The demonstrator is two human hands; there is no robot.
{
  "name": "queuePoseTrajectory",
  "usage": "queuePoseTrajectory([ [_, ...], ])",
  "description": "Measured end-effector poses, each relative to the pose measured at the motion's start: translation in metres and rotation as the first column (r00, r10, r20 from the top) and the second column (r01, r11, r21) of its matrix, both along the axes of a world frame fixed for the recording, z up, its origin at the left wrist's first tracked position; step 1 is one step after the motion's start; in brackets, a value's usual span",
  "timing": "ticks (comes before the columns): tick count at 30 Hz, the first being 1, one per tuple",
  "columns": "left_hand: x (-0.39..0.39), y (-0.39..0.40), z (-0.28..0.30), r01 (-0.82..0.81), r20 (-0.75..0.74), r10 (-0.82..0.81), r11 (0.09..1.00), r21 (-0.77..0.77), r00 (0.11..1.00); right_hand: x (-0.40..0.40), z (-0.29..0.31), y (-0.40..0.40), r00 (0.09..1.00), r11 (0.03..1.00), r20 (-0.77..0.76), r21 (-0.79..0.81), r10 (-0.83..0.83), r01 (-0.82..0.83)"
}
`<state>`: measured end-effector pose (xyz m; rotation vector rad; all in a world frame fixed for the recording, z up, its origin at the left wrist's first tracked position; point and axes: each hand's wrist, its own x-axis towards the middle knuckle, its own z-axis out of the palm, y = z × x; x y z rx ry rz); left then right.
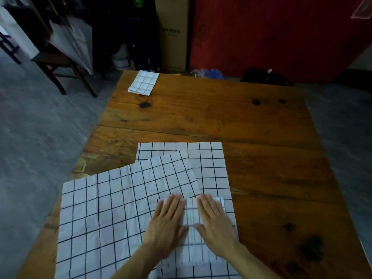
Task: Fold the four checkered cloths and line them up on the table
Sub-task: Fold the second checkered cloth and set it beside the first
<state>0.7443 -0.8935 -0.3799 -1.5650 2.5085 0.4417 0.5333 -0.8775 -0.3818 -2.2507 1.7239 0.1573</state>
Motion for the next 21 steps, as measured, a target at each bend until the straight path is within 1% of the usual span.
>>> queuePoseTrajectory([
  [2, 0.017, 0.004, -0.007, -0.113, 0.015, 0.114, 0.993, -0.025, 0.993, -0.018, -0.002, 0.001, 0.997, 0.997, -0.028, -0.017, -0.077, 0.077],
  [4, 0.031, 0.005, -0.011, -0.195, 0.047, 0.199, 0.978, -0.071, 0.979, -0.032, -0.004, 0.003, 0.993, 0.994, -0.043, -0.007, -0.112, 0.111],
  [6, 0.037, 0.005, -0.012, -0.218, 0.066, 0.222, 0.974, -0.071, 0.973, -0.036, -0.007, 0.003, 0.991, 0.993, -0.056, 0.021, -0.118, 0.119],
  [8, 0.033, 0.006, -0.008, -0.230, 0.051, 0.235, 0.970, -0.079, 0.971, -0.029, -0.005, 0.002, 0.987, 0.989, -0.062, 0.004, -0.148, 0.149],
  [10, 0.021, 0.009, -0.001, -0.215, 0.000, 0.216, 0.972, -0.094, 0.976, -0.016, -0.001, 0.005, 0.985, 0.986, -0.047, -0.003, -0.167, 0.167],
  [12, 0.005, 0.015, 0.006, -0.159, -0.039, 0.156, 0.983, -0.096, 0.987, 0.001, 0.006, 0.012, 0.989, 0.989, -0.015, -0.016, -0.149, 0.149],
  [14, -0.011, 0.027, 0.010, -0.074, -0.048, 0.070, 0.995, -0.074, 0.996, 0.021, 0.011, 0.023, 0.994, 0.995, 0.029, -0.018, -0.102, 0.102],
  [16, -0.020, 0.042, 0.004, 0.024, -0.019, -0.026, 0.998, -0.064, 0.999, 0.033, 0.009, 0.037, 0.999, 0.999, 0.023, 0.014, -0.035, 0.035],
  [18, -0.017, 0.055, 0.000, 0.039, 0.007, -0.038, 0.999, -0.035, 0.999, 0.033, 0.003, 0.050, 1.000, 0.999, -0.001, 0.027, -0.027, 0.027],
  [21, 0.010, 0.068, -0.003, -0.012, 0.018, 0.013, 1.000, -0.021, 1.000, 0.014, -0.002, 0.064, 0.998, 0.999, -0.037, 0.021, -0.042, 0.043],
])
